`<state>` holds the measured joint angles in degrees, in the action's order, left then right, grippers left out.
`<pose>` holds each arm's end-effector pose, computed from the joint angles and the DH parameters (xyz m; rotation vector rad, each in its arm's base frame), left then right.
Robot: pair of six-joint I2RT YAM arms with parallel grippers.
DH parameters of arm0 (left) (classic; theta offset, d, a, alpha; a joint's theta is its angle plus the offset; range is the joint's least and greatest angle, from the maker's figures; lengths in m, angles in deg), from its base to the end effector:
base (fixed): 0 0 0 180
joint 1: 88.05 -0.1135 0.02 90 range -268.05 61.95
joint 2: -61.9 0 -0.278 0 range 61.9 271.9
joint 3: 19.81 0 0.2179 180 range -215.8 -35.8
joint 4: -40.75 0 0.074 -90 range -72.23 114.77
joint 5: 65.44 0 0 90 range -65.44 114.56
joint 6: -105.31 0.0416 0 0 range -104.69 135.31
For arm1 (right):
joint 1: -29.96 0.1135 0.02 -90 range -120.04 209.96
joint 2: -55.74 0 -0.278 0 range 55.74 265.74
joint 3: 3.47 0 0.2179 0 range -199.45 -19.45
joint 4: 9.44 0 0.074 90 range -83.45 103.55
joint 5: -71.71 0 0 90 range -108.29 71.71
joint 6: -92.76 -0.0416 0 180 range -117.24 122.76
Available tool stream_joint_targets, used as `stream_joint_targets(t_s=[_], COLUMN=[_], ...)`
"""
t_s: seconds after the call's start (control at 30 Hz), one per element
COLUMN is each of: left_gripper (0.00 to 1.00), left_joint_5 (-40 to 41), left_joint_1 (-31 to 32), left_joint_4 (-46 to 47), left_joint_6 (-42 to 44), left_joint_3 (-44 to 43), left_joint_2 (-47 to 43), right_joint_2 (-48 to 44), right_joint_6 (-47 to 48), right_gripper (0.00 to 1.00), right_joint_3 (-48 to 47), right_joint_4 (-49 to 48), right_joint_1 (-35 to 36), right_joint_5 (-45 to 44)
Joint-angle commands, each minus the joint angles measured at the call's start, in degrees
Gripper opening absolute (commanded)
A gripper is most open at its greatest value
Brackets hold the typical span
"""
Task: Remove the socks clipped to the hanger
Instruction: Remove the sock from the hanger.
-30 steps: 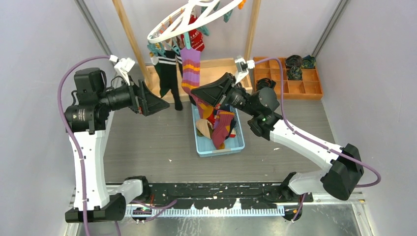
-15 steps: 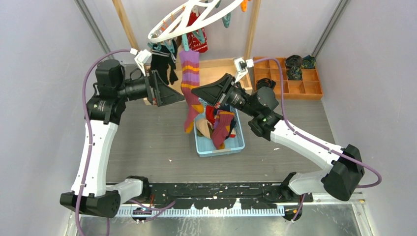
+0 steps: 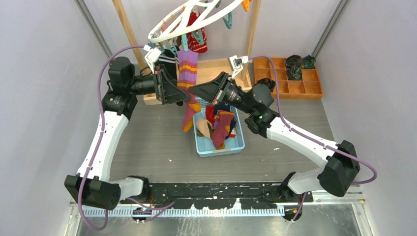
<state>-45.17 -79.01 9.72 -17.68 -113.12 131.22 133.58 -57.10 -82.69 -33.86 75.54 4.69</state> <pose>0.1999 -0.0713 0.4513 0.6279 1.7580 -1.5376 0.1846 0.2116 0.4394 -0.2576 1.3486 1.8175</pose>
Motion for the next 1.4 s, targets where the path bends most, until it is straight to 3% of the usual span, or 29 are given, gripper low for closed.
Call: stream_joint_targets(t_s=[0.0,0.1,0.2,0.27,0.3,0.37,0.4,0.5,0.63,1.07,1.37], left_gripper=[0.97,0.90,0.73,0.54,0.39,0.14,0.10,0.03,0.00,0.00,0.00], left_joint_5=[-6.36,-8.48,-9.07,-8.22,-7.28,-4.67,-3.49,-0.09,1.96,-0.52,-1.61], left_joint_1=[1.31,1.54,2.28,2.57,2.61,2.59,2.69,3.00,3.42,4.23,4.23], left_joint_4=[10.00,10.34,10.39,10.35,10.03,6.51,4.07,-0.11,-3.75,-5.65,-7.71], left_joint_6=[-3.17,-3.24,-3.73,-4.49,-4.68,-2.72,-1.80,0.36,1.47,-0.96,-0.50], left_joint_3=[0.30,0.59,0.61,0.57,0.59,0.25,-0.05,-0.33,-1.43,-2.28,-3.76], left_joint_2=[0.53,0.47,0.17,-0.11,-0.33,-1.06,-1.23,-1.98,-2.04,-3.55,-4.02], right_joint_2=[-1.12,-1.84,-2.48,-3.40,-4.01,-5.09,-5.43,-5.25,-2.56,15.19,15.31], right_joint_6=[-0.73,0.16,1.46,3.77,5.10,8.54,9.75,12.54,15.71,6.96,1.15], right_gripper=[0.01,0.01,0.01,0.01,0.01,0.12,0.20,0.49,0.61,0.68,0.68], right_joint_3=[-3.14,-3.27,-4.19,-4.85,-5.13,-5.75,-6.06,-7.85,-11.33,-26.00,-21.73], right_joint_4=[-0.26,1.84,5.87,10.15,12.29,16.37,18.02,21.83,23.60,8.48,1.38], right_joint_1=[0.25,-0.01,-0.25,-0.35,-0.32,-0.33,-0.33,-0.25,0.36,-0.31,-4.29], right_joint_5=[0.81,-0.60,-2.58,-5.19,-6.81,-10.27,-11.98,-16.08,-19.89,-15.77,-17.34])
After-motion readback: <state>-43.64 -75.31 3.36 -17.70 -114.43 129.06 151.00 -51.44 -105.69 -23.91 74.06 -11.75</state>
